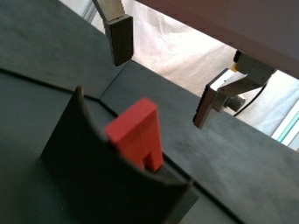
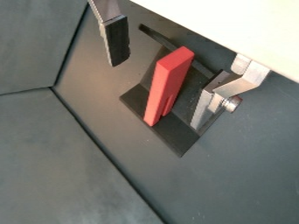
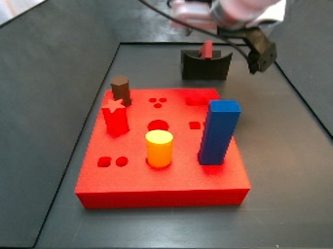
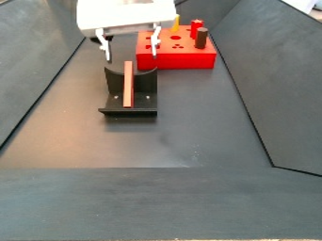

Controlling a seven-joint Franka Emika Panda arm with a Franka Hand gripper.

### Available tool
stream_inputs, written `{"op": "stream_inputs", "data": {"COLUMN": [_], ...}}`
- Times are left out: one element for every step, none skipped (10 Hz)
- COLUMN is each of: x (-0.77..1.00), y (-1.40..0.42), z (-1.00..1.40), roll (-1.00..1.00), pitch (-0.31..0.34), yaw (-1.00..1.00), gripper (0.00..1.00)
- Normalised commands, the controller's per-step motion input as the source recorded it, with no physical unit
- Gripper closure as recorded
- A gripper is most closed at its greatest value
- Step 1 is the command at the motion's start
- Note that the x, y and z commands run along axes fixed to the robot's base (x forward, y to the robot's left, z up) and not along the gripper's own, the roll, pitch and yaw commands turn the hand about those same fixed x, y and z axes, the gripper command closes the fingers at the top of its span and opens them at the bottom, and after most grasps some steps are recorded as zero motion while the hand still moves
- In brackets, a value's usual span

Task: Pick up the double-square object. Move up. Place the double-square object on the fixture. Regrasp the double-square object. Move to above the board. Insert the double-square object.
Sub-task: Regrasp the double-square object.

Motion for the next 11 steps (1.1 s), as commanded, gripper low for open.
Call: {"op": "stream_inputs", "data": {"x": [0.12,0.1,0.08,0.08,0.07,0.04,0.03,0.03,0.03,0.03,0.0], "y": [0.02,0.02,0.01,0.01,0.01,0.0,0.0,0.0,0.0,0.0,0.0], "z": [-0.97,-0.77,-0.62,-0.53,-0.34,-0.18,-0.17,-0.17,-0.17,-0.17,0.0], "roll": [0.06,0.06,0.06,0.06,0.06,0.05,0.05,0.05,0.05,0.05,0.0], "pitch": [-0.076,-0.072,-0.065,-0.059,-0.045,-0.02,-0.023,-0.023,-0.023,-0.023,0.0], "yaw": [0.04,0.01,0.0,0.0,-0.01,-0.01,-0.01,-0.01,-0.01,-0.01,0.0], "gripper": [0.0,0.0,0.0,0.0,0.0,0.0,0.0,0.0,0.0,0.0,1.0]}}
